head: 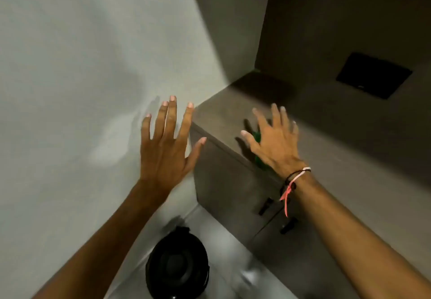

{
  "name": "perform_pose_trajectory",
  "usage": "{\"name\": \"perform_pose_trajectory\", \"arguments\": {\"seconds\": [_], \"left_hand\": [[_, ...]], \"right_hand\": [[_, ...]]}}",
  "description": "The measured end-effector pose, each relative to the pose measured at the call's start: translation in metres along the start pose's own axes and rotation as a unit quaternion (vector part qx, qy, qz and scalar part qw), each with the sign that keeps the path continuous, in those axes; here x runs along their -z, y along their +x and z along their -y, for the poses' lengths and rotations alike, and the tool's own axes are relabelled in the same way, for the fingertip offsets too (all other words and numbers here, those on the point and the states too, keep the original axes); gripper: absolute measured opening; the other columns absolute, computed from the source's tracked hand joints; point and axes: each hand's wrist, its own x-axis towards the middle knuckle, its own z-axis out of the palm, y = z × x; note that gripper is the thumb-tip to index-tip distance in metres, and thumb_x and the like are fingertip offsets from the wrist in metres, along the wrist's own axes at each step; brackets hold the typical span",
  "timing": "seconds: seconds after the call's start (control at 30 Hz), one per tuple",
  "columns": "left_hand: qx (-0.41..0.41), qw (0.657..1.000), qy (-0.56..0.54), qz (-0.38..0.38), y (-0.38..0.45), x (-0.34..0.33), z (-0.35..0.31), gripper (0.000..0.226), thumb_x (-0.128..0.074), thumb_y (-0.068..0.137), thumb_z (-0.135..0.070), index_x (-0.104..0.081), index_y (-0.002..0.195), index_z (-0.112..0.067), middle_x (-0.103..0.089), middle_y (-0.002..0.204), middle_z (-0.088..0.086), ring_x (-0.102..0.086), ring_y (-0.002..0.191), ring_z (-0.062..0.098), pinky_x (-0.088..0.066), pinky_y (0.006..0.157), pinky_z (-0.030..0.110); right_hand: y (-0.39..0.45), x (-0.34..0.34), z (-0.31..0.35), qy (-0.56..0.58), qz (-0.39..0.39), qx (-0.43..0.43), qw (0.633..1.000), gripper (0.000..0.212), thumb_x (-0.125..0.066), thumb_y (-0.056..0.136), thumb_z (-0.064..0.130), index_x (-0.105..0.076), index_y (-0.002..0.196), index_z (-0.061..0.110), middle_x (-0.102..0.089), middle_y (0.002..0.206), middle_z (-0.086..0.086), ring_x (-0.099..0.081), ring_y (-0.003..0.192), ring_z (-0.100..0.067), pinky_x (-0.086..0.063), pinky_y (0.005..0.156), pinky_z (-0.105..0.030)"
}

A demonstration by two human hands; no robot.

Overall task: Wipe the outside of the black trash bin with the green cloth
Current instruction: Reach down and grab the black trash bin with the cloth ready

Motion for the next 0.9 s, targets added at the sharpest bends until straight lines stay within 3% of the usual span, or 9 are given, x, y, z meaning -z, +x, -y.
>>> {"name": "perform_pose_trajectory", "arguments": {"seconds": [0.1,0.23,0.37,0.43,0.5,0.6,0.73,0.9], "left_hand": [[0.005,0.999,-0.014,0.037,-0.009,-0.034,-0.005,0.081,-0.026,0.106,-0.071,-0.031,0.168,-0.019,-0.027,0.176,0.018,-0.029,0.163,0.041,-0.025,0.131,0.061],[-0.004,0.999,0.002,0.032,-0.034,-0.072,0.0,0.077,-0.031,0.109,-0.067,-0.031,0.168,-0.017,-0.029,0.174,0.02,-0.03,0.162,0.039,-0.031,0.13,0.062],[0.0,0.999,-0.021,0.044,-0.081,-0.099,0.005,0.072,-0.027,0.112,-0.062,-0.037,0.166,-0.016,-0.035,0.172,0.021,-0.038,0.16,0.039,-0.037,0.127,0.06],[0.004,0.996,-0.037,0.084,-0.121,-0.124,0.01,0.07,-0.025,0.113,-0.06,-0.039,0.164,-0.015,-0.037,0.171,0.021,-0.042,0.157,0.04,-0.04,0.125,0.06],[0.001,0.99,-0.04,0.133,-0.159,-0.152,0.018,0.071,-0.028,0.111,-0.06,-0.039,0.164,-0.015,-0.037,0.17,0.022,-0.043,0.156,0.041,-0.04,0.125,0.062],[0.003,0.973,-0.036,0.227,-0.212,-0.214,0.035,0.073,-0.026,0.108,-0.06,-0.038,0.165,-0.015,-0.033,0.172,0.022,-0.041,0.157,0.042,-0.038,0.126,0.063],[0.007,0.942,-0.059,0.331,-0.253,-0.313,0.048,0.08,-0.006,0.106,-0.063,-0.024,0.17,-0.019,-0.018,0.178,0.019,-0.025,0.166,0.037,-0.023,0.133,0.058],[0.015,0.932,-0.078,0.354,-0.268,-0.453,0.041,0.067,-0.03,0.112,-0.056,-0.028,0.167,-0.018,-0.022,0.177,0.021,-0.027,0.163,0.04,-0.026,0.128,0.053]], "right_hand": [[0.002,-0.03,-0.008,-0.024,0.04,-0.087,0.995,0.062,-0.046,0.094,0.068,-0.048,0.143,0.03,-0.041,0.155,-0.019,-0.034,0.148,-0.042,-0.036,0.112,-0.064],[0.0,-0.044,-0.004,-0.026,-0.025,-0.082,0.996,0.04,-0.054,0.095,0.04,-0.06,0.128,0.018,-0.055,0.137,-0.018,-0.049,0.126,-0.045,-0.051,0.094,-0.058],[-0.018,-0.057,0.036,-0.003,-0.104,0.021,0.994,0.036,-0.051,0.097,0.038,-0.061,0.126,0.02,-0.06,0.126,-0.016,-0.056,0.117,-0.043,-0.054,0.079,-0.051],[-0.045,-0.084,0.07,0.016,-0.143,0.093,0.985,0.035,-0.052,0.097,0.039,-0.064,0.125,0.022,-0.065,0.121,-0.012,-0.06,0.109,-0.038,-0.049,0.074,-0.04],[-0.07,-0.122,0.098,0.042,-0.15,0.142,0.977,0.033,-0.054,0.096,0.037,-0.068,0.122,0.021,-0.069,0.119,-0.009,-0.064,0.104,-0.033,-0.053,0.072,-0.039],[-0.098,-0.209,0.112,0.048,-0.091,0.15,0.983,0.033,-0.055,0.096,0.036,-0.07,0.122,0.022,-0.071,0.119,-0.007,-0.066,0.105,-0.032,-0.055,0.074,-0.041],[-0.129,-0.339,0.082,0.054,0.028,0.092,0.994,0.036,-0.056,0.095,0.035,-0.067,0.128,0.022,-0.065,0.123,-0.01,-0.06,0.11,-0.037,-0.055,0.081,-0.048],[-0.164,-0.487,0.032,-0.001,0.13,0.036,0.991,0.039,-0.053,0.096,0.036,-0.058,0.133,0.022,-0.057,0.128,-0.016,-0.053,0.119,-0.041,-0.054,0.087,-0.054]]}}
